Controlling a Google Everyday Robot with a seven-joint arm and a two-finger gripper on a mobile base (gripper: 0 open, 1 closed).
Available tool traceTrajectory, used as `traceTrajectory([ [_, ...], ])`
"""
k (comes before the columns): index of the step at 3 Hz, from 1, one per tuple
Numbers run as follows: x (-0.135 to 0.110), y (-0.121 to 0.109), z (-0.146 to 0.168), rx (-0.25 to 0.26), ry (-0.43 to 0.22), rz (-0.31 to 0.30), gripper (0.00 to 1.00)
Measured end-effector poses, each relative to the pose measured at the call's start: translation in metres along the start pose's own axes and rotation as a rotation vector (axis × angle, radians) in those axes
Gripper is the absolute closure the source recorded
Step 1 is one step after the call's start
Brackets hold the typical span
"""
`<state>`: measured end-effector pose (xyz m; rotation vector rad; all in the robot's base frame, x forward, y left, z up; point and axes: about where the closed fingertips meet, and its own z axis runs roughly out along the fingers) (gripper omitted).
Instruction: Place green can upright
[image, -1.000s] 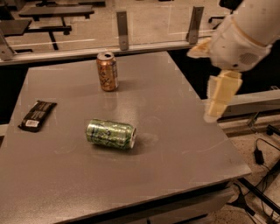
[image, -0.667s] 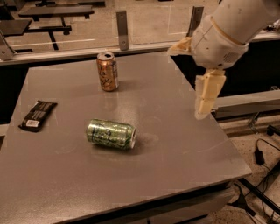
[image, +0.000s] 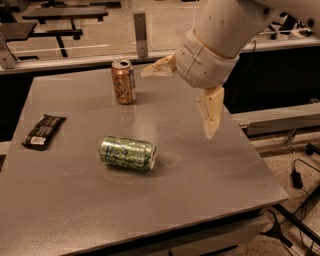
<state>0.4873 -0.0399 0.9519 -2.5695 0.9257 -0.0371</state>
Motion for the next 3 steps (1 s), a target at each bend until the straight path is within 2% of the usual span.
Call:
traceTrajectory([
  [1, -0.014, -0.009, 0.007, 0.013, -0.007, -0.204, 0.00],
  [2, -0.033, -0.025, 0.016, 0.010, -0.068, -0.489, 0.00],
  [3, -0.046, -0.031, 0.024, -0.017, -0.115, -0.707, 0.00],
])
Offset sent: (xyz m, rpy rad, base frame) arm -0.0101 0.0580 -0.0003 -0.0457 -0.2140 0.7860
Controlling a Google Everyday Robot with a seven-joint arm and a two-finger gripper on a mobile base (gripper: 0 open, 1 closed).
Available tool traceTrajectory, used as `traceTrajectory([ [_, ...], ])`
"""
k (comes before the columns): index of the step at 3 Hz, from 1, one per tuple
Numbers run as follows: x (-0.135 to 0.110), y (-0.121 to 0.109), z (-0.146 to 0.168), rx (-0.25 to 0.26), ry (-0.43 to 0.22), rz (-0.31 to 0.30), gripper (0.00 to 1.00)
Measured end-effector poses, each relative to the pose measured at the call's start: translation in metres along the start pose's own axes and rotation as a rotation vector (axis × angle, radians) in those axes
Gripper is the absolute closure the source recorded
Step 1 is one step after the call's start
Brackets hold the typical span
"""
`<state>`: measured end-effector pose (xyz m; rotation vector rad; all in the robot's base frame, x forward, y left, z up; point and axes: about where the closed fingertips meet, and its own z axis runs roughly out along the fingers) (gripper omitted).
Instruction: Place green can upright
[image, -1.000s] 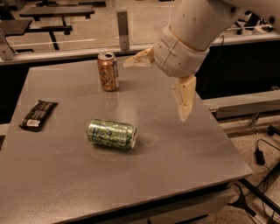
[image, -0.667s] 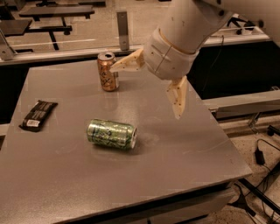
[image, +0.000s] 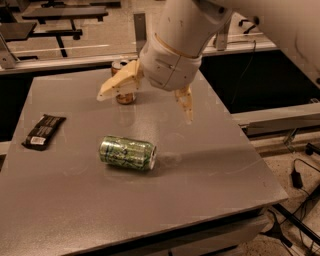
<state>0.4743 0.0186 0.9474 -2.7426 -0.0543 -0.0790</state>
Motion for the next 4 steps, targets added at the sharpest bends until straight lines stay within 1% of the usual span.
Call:
traceTrajectory([
  [1, -0.010, -0.004, 0.012, -0.048, -0.041, -0.198, 0.00],
  [2, -0.012, -0.005, 0.027, -0.090, -0.052, -0.357, 0.00],
  [3, -0.004, -0.005, 0.050, -0.154, -0.044, -0.527, 0.00],
  [4, 0.006, -0.004, 0.067, -0.204, -0.048, -0.618, 0.00],
])
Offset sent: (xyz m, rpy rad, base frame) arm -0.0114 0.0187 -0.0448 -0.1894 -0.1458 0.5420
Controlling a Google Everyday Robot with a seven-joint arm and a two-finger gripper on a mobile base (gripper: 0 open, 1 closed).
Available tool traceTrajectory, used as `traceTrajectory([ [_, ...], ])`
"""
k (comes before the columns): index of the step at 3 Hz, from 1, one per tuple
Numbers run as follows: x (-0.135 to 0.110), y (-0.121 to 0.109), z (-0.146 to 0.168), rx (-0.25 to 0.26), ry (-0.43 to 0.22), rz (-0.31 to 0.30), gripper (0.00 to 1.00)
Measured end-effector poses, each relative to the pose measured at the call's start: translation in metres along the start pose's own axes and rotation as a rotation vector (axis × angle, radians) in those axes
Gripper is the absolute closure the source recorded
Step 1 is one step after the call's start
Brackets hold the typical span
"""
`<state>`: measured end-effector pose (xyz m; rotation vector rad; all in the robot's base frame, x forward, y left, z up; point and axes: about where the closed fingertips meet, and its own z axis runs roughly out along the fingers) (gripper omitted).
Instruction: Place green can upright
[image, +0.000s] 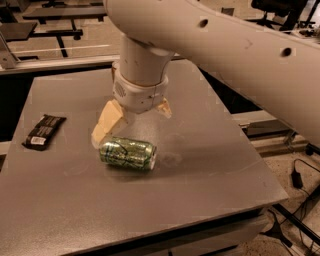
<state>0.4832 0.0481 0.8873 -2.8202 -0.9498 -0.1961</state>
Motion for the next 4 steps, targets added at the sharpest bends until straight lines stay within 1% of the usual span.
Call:
traceTrajectory([
  [1, -0.004, 0.001, 0.009, -0.045, -0.030, -0.097, 0.00],
  [2, -0.012, 0.005, 0.011, -0.089, -0.080, -0.179, 0.00],
  [3, -0.012, 0.003, 0.011, -0.087, -0.082, -0.190, 0.00],
  [4, -0.010, -0.009, 0.013, -0.072, -0.098, -0.297, 0.00],
])
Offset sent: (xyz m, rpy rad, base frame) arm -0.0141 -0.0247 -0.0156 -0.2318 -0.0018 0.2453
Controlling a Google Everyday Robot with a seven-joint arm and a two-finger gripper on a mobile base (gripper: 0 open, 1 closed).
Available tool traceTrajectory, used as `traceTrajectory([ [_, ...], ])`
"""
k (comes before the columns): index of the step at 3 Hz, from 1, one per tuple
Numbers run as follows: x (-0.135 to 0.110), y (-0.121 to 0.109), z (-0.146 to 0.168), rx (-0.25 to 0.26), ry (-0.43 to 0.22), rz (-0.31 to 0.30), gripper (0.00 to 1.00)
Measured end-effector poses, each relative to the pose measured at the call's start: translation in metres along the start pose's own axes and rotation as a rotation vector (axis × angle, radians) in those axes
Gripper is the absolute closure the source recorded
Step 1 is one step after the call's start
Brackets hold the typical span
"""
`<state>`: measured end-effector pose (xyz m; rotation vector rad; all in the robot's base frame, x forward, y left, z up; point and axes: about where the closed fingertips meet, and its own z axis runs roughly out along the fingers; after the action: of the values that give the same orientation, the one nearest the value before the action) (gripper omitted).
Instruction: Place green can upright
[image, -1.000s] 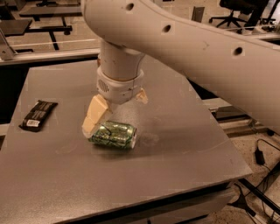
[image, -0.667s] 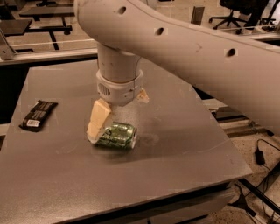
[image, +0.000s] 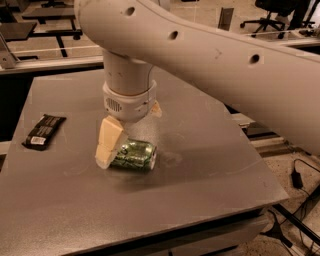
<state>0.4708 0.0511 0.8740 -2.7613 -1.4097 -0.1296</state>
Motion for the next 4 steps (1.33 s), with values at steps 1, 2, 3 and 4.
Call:
traceTrajectory([
  [1, 0.003, -0.009, 0.007, 0.028, -0.020, -0.136, 0.00],
  [2, -0.001, -0.016, 0.015, 0.045, -0.054, -0.294, 0.00],
  [3, -0.006, -0.017, 0.018, 0.044, -0.068, -0.354, 0.00],
  [4, -0.014, -0.017, 0.019, 0.022, -0.076, -0.387, 0.00],
])
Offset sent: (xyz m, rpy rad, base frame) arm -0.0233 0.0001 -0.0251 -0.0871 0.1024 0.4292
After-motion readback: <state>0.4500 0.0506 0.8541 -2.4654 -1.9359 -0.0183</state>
